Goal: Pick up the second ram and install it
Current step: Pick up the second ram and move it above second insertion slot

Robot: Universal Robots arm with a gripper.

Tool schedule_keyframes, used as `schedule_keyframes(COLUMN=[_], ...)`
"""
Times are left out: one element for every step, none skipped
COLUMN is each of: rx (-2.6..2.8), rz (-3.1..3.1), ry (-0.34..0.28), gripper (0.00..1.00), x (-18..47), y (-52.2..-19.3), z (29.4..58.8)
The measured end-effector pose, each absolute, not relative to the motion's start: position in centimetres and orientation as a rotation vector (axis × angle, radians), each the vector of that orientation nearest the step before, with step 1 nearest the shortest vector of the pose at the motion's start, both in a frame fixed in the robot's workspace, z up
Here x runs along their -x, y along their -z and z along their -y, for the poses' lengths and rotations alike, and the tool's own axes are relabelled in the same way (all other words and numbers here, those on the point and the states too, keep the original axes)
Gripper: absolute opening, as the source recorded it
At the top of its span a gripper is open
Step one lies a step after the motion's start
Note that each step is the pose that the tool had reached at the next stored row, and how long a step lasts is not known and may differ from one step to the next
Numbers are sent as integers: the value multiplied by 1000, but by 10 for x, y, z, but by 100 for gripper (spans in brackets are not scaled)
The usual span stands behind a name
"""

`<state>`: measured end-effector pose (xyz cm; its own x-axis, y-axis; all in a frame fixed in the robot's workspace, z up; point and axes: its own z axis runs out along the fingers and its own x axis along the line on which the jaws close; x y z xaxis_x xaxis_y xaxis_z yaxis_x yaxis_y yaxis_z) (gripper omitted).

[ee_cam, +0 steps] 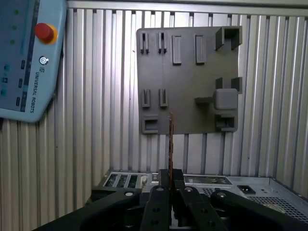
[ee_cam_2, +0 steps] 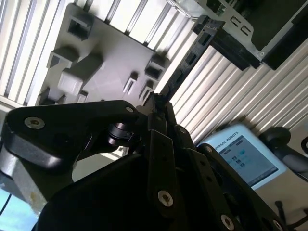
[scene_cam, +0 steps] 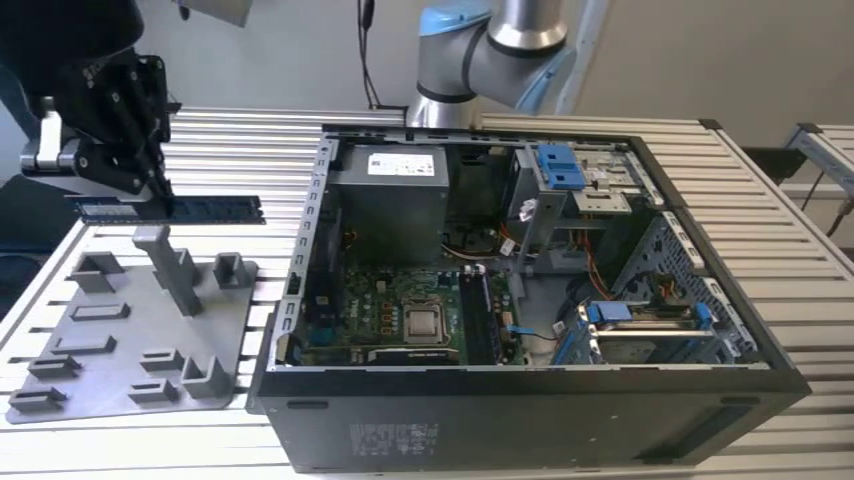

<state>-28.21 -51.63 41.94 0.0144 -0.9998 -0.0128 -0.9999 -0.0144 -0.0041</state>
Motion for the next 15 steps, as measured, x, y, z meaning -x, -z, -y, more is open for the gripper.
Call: schedule_keyframes(rx=[2229, 2229, 2229, 2229, 2229, 2229, 2229, 2229, 2229, 2229, 2229, 2229, 2229, 2229, 2229], rz=[-2197, -2197, -2197, -2197, -2197, -2197, -2197, -2197, -2197, -2197, -2197, -2197, -2197, -2197, -2197], ry=[-10, -10, -10, -10, -10, -10, -10, -10, -11, -11, -11, -11, -11, -11, -11], gripper=[14, 14, 14, 14, 14, 14, 14, 14, 14, 14, 14, 14, 14, 14, 14], x=[278, 274, 270, 266, 262, 258, 254, 250, 246, 242, 238, 234, 231, 226, 223], y=[-419, -419, -419, -419, -419, -419, -419, -419, -419, -419, -419, -419, -419, -419, -419], z=[516, 516, 516, 516, 516, 516, 516, 516, 516, 516, 516, 516, 516, 516, 516])
